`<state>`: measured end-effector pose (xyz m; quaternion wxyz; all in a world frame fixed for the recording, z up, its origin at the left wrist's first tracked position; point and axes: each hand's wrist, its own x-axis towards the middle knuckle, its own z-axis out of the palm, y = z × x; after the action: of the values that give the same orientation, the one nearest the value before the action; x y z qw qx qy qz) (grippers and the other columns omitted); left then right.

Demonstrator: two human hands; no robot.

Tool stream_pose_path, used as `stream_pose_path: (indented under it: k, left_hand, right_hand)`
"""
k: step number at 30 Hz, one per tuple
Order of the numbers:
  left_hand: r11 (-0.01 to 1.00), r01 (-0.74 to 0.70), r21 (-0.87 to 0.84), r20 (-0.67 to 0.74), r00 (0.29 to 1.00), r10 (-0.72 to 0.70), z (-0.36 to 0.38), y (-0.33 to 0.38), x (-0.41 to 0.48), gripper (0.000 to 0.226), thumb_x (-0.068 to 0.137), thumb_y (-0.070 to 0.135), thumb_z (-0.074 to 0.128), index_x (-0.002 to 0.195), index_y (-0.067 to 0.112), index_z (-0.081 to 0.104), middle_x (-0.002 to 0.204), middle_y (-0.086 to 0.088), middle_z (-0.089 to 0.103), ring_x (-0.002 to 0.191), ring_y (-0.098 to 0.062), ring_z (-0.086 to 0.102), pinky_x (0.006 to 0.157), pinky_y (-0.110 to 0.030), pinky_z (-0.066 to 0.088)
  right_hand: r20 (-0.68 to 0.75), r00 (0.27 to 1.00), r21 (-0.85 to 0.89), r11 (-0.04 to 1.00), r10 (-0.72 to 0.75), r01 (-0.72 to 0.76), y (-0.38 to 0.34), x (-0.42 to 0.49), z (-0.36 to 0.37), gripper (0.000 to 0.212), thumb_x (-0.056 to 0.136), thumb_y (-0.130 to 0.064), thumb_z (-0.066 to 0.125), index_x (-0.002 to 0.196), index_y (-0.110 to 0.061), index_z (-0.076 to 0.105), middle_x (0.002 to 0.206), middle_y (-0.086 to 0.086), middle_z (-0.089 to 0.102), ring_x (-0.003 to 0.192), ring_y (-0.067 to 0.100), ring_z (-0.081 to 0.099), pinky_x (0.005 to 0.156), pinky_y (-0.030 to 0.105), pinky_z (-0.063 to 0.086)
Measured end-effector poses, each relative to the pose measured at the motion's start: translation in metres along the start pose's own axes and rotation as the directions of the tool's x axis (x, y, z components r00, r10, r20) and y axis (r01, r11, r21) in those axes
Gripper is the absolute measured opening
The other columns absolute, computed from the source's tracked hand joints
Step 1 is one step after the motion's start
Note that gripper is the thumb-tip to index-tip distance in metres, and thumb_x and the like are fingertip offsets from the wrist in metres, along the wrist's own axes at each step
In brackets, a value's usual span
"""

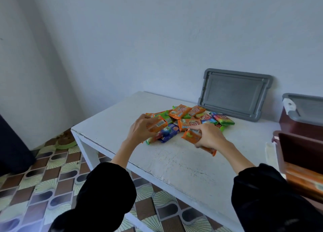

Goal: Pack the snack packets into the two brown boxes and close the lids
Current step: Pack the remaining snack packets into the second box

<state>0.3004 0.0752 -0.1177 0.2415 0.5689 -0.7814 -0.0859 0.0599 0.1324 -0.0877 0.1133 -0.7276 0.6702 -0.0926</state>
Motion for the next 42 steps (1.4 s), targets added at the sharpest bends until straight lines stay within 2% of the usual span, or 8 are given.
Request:
stream_pose_path:
  k: [10, 17, 19, 22, 27, 32, 36, 42]
  left_hand:
    - [0.922, -0.349, -0.167, -0.004, 0.935, 0.354, 0.001, 0.151, 0.037, 0.066, 0.064, 0.032, 0.082, 0.125, 0.027, 0.058, 0.113, -0.001, 0.063, 0.100, -0.017, 0.059, 0.084, -0.035, 0.051]
    - [0.752, -0.587, -0.299, 0.181, 0.739, 0.649, 0.038, 0.270, 0.026, 0.066, 0.066, 0.029, 0.081, 0.127, 0.023, 0.057, 0.113, -0.004, 0.061, 0.100, -0.016, 0.057, 0.085, -0.027, 0.047]
    - [0.713, -0.623, -0.321, 0.219, 0.684, 0.696, 0.052, 0.301, 0.018, 0.064, 0.069, 0.029, 0.080, 0.128, 0.023, 0.055, 0.116, -0.005, 0.059, 0.104, -0.016, 0.054, 0.089, -0.028, 0.046]
    - [0.687, -0.653, -0.320, 0.293, 0.622, 0.727, 0.075, 0.339, 0.008, 0.065, 0.070, 0.030, 0.079, 0.129, 0.024, 0.053, 0.116, -0.006, 0.058, 0.105, -0.018, 0.053, 0.092, -0.032, 0.045]
    - [0.683, -0.677, -0.275, 0.444, 0.541, 0.714, 0.112, 0.376, -0.008, 0.064, 0.071, 0.023, 0.077, 0.130, 0.023, 0.053, 0.124, -0.008, 0.056, 0.114, -0.022, 0.050, 0.098, -0.034, 0.040]
    - [0.716, -0.682, -0.148, 0.561, 0.538, 0.629, 0.138, 0.379, -0.013, 0.066, 0.072, 0.019, 0.075, 0.133, 0.025, 0.048, 0.129, -0.004, 0.052, 0.120, -0.021, 0.046, 0.101, -0.036, 0.040]
    - [0.644, -0.765, 0.012, 0.577, 0.532, 0.620, 0.144, 0.375, -0.014, 0.066, 0.075, 0.025, 0.074, 0.134, 0.022, 0.047, 0.127, -0.005, 0.050, 0.119, -0.022, 0.044, 0.097, -0.035, 0.040]
    - [0.652, -0.759, 0.011, 0.558, 0.545, 0.626, 0.148, 0.379, -0.020, 0.060, 0.081, 0.018, 0.069, 0.136, 0.018, 0.046, 0.130, -0.008, 0.052, 0.121, -0.023, 0.048, 0.100, -0.033, 0.038]
  right_hand:
    - [-0.152, 0.970, 0.015, 0.982, 0.190, -0.190, 0.070, -0.081, -0.092, 0.074, 0.067, -0.020, 0.079, 0.132, -0.034, 0.049, 0.129, 0.004, 0.056, 0.113, 0.022, 0.054, 0.073, 0.026, 0.041]
    - [-0.124, 0.926, 0.096, 0.933, 0.356, -0.346, 0.150, -0.154, -0.128, 0.076, 0.065, -0.010, 0.081, 0.130, -0.034, 0.050, 0.133, 0.006, 0.053, 0.085, 0.017, 0.058, 0.067, 0.023, 0.043]
    - [-0.105, 0.912, 0.110, 0.916, 0.396, -0.385, 0.171, -0.173, -0.130, 0.078, 0.063, -0.008, 0.082, 0.130, -0.032, 0.051, 0.135, 0.007, 0.052, 0.089, 0.019, 0.060, 0.075, 0.027, 0.047]
    - [-0.085, 0.882, 0.090, 0.885, 0.464, -0.457, 0.201, -0.195, -0.128, 0.081, 0.062, -0.009, 0.083, 0.132, -0.031, 0.049, 0.136, 0.006, 0.051, 0.113, 0.025, 0.055, 0.093, 0.035, 0.045]
    - [-0.034, 0.858, 0.021, 0.858, 0.513, -0.513, 0.237, -0.211, -0.106, 0.081, 0.064, -0.010, 0.082, 0.133, -0.029, 0.046, 0.136, 0.007, 0.049, 0.120, 0.026, 0.050, 0.096, 0.037, 0.046]
    - [0.040, 0.859, -0.030, 0.860, 0.511, -0.510, 0.262, -0.210, -0.083, 0.083, 0.063, -0.006, 0.080, 0.134, -0.030, 0.045, 0.133, 0.005, 0.050, 0.121, 0.024, 0.049, 0.099, 0.039, 0.045]
    - [0.059, 0.888, -0.171, 0.881, 0.457, -0.442, 0.260, -0.201, -0.074, 0.073, 0.074, -0.006, 0.071, 0.137, -0.026, 0.042, 0.130, 0.006, 0.047, 0.121, 0.025, 0.047, 0.097, 0.035, 0.044]
    - [-0.003, 0.832, -0.185, 0.818, 0.554, -0.545, 0.267, -0.200, -0.068, 0.069, 0.078, -0.013, 0.070, 0.139, -0.027, 0.040, 0.132, 0.010, 0.040, 0.123, 0.031, 0.041, 0.098, 0.040, 0.043]
